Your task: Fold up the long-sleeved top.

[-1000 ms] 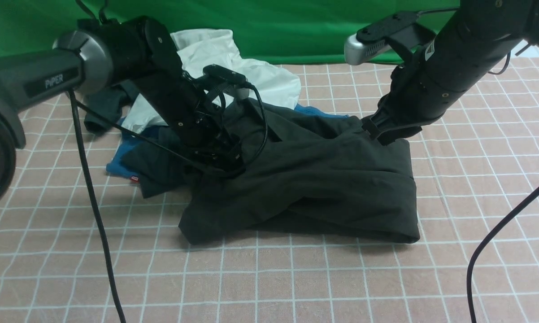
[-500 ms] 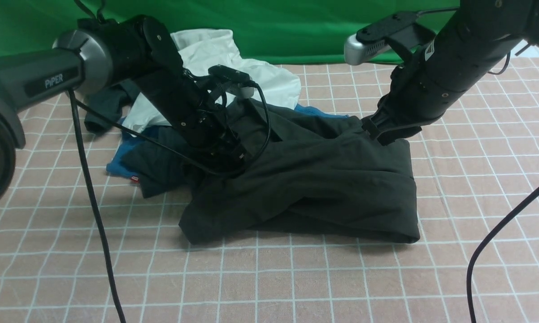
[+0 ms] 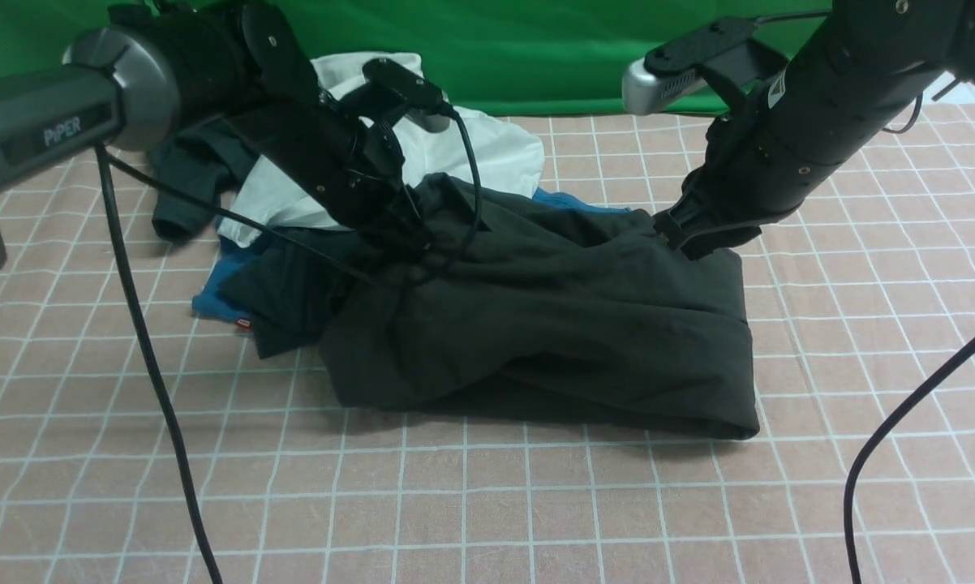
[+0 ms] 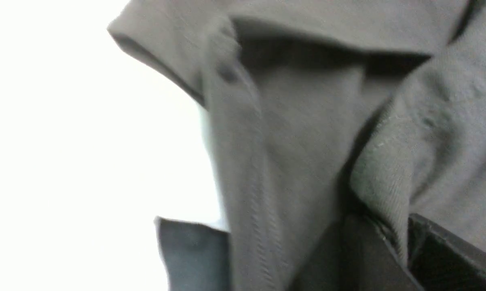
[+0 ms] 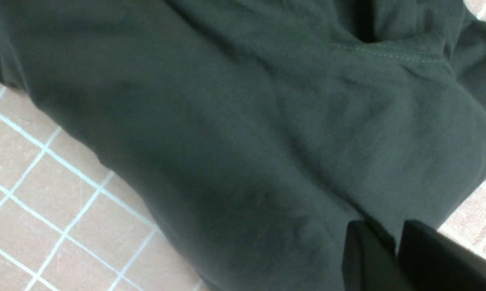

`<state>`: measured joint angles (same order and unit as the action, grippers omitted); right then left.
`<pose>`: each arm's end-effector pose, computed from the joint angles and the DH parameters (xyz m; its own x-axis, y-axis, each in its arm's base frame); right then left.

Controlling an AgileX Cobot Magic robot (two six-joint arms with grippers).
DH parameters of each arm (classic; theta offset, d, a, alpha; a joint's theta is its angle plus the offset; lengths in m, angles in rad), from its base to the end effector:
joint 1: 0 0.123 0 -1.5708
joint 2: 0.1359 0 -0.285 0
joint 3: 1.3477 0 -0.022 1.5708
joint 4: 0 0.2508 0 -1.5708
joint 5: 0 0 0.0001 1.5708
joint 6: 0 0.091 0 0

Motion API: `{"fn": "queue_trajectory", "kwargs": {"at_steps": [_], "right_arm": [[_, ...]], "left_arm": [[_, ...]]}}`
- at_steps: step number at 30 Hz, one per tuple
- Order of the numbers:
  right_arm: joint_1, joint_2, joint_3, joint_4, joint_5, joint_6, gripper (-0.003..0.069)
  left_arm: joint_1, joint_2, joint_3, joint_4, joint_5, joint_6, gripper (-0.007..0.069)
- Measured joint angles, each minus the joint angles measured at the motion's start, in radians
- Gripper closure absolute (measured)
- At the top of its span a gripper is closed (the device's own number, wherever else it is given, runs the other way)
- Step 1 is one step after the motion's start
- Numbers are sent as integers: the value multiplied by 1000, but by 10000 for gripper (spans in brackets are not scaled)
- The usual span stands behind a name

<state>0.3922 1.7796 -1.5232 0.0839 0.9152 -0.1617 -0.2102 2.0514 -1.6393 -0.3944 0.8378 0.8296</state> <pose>0.3578 0.1546 0.2904 -0.7660 -0.4359 -0.4726 -0.4976 0.8674 0.0066 0.4319 -0.1187 0.2177 -0.5779 0.6421 -0.5037 0.7390 0.6736 0.0110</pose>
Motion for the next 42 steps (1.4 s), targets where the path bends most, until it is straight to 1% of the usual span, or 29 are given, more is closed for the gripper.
{"fn": "queue_trajectory", "kwargs": {"at_steps": [3, 10, 18, 21, 22, 23, 26, 29, 30, 32, 35, 37, 39, 41, 42], "right_arm": [[0, 0, 0, -4, -4, 0, 498], [0, 0, 0, -4, -43, 0, 493], [0, 0, 0, -11, -49, 0, 476], [0, 0, 0, -12, -51, 0, 461], [0, 0, 0, -12, -52, 0, 452], [0, 0, 0, -12, -52, 0, 449], [0, 0, 0, -12, -51, 0, 442], [0, 0, 0, -12, -40, 0, 432], [0, 0, 0, -12, -39, 0, 431], [0, 0, 0, -12, -37, 0, 425], [0, 0, 0, -13, -36, 0, 424], [0, 0, 0, -14, -36, 0, 424], [0, 0, 0, -14, -36, 0, 424], [0, 0, 0, -14, -40, 0, 424], [0, 0, 0, -14, -41, 0, 424]], "left_arm": [[0, -1, -14, 4, -7, 3, 613], [-6, -1, -109, 40, 50, -23, 613], [-9, -1, -124, 63, 103, -27, 613], [-9, 4, -125, 67, 181, -27, 609], [-9, 12, -125, 70, 228, -27, 592], [-7, 18, -125, 71, 241, -27, 578], [-4, 33, -125, 71, 252, -27, 504], [0, 51, -125, 74, 248, -29, 372], [1, 52, -125, 74, 248, -29, 363], [1, 70, -125, 75, 234, -29, 258], [1, 86, -125, 77, 227, -29, 181], [1, 102, -125, 74, 228, -32, 158], [1, 108, -125, 66, 233, -45, 162], [1, 119, -125, 35, 251, -55, 229], [1, 120, -125, 28, 254, -56, 279]]}}
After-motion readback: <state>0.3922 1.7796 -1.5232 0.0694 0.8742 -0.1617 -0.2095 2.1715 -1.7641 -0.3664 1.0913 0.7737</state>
